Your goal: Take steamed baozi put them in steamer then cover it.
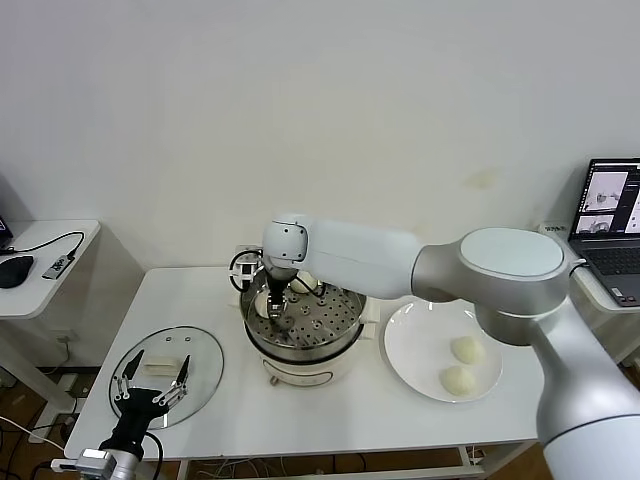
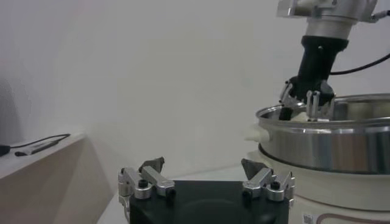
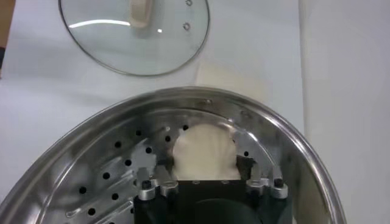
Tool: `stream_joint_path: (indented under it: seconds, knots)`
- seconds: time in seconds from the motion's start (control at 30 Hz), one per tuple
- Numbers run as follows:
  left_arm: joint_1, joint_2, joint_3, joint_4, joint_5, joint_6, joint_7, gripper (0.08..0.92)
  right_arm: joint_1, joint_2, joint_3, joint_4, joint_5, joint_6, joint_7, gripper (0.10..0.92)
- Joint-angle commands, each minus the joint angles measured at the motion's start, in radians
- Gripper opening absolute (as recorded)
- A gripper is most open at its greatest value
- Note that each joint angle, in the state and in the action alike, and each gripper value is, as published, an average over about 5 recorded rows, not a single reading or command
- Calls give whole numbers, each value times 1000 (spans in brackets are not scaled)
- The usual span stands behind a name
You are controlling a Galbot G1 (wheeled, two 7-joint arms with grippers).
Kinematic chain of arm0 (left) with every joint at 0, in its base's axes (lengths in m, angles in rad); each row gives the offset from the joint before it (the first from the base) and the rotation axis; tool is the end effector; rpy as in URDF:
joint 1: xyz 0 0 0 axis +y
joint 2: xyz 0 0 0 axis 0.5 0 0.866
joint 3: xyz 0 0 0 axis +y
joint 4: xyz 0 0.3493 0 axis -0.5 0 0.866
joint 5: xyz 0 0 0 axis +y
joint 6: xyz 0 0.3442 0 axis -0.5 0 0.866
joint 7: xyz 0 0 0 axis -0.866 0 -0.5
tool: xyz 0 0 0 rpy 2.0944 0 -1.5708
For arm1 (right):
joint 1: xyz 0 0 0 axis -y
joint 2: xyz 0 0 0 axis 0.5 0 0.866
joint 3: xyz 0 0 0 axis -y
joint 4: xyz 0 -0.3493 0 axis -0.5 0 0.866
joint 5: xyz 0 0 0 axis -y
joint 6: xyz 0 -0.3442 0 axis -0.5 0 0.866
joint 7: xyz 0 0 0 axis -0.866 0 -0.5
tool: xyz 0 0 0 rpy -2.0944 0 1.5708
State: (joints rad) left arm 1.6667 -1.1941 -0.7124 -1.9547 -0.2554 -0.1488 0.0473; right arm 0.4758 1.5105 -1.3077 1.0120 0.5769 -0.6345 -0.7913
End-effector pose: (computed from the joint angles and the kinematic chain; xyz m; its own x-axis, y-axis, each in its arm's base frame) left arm 0.1490 0.1368 -0.3309 -0.9974 0.0469 0.0553 0.0553 0.9853 0.1617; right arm 0.5436 0.2494 -0.1013 -0.2387 -0.2550 0.9370 -0.9522 -0.1281 -0.2774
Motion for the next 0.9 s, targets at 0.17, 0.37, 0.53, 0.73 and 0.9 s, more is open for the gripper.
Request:
stream_joint_path:
  seconds: [0.17,0.37,0.53,0.73,0.9]
  knots:
    - [2,7,0,1,0,1,1,823,288,-284,-53,288,-49,98,-237,822]
    - [7,14,-7,2,-1,0,1,823,361,-536,-130,489,-87,127,-284,823]
    - [14,16,-6,2,1,-1,1,823,357,-731,-173,610,-179,165,-305,823]
    - [17,20,-6,9,5,-1,1,823,279,-933,-186,669,-313,223,-312,823]
    - [20,16,-4,9,11,0,1,823,172,-1036,-150,678,-413,266,-313,823]
